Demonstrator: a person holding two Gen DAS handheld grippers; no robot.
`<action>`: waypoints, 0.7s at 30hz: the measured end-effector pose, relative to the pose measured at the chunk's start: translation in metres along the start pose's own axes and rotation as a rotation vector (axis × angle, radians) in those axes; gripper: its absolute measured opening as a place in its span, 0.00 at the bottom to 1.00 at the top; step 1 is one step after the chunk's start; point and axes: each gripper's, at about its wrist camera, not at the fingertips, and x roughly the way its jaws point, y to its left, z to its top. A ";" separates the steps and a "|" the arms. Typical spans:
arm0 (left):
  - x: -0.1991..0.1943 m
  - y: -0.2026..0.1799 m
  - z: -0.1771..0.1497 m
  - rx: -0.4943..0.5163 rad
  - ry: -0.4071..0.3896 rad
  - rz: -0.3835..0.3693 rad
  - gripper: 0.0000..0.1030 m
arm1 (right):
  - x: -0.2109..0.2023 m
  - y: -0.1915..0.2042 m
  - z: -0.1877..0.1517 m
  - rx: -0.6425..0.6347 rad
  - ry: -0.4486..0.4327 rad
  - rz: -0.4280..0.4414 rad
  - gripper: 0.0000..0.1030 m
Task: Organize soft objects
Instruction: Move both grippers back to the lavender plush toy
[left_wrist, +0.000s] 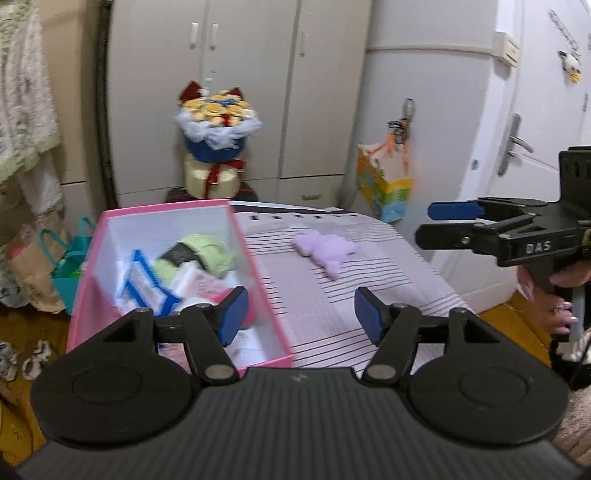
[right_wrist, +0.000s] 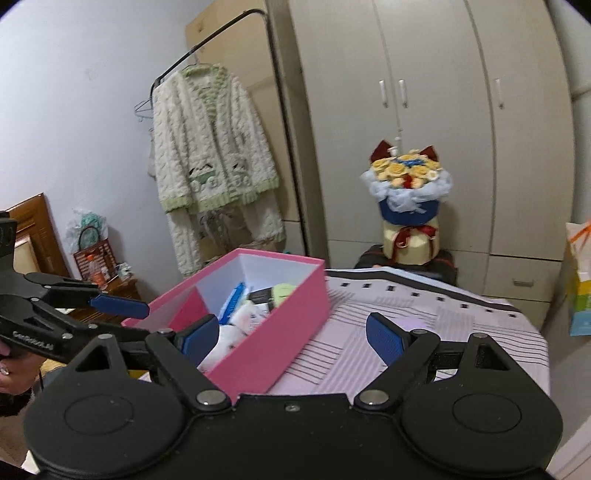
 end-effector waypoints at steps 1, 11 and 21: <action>0.006 -0.004 0.001 0.008 0.005 -0.012 0.61 | -0.002 -0.005 -0.003 0.001 -0.006 -0.009 0.87; 0.067 -0.034 0.008 0.003 0.013 -0.067 0.65 | 0.004 -0.047 -0.031 -0.087 -0.014 -0.089 0.87; 0.125 -0.041 0.020 -0.201 -0.076 -0.108 0.65 | 0.053 -0.082 -0.037 -0.198 0.044 -0.041 0.87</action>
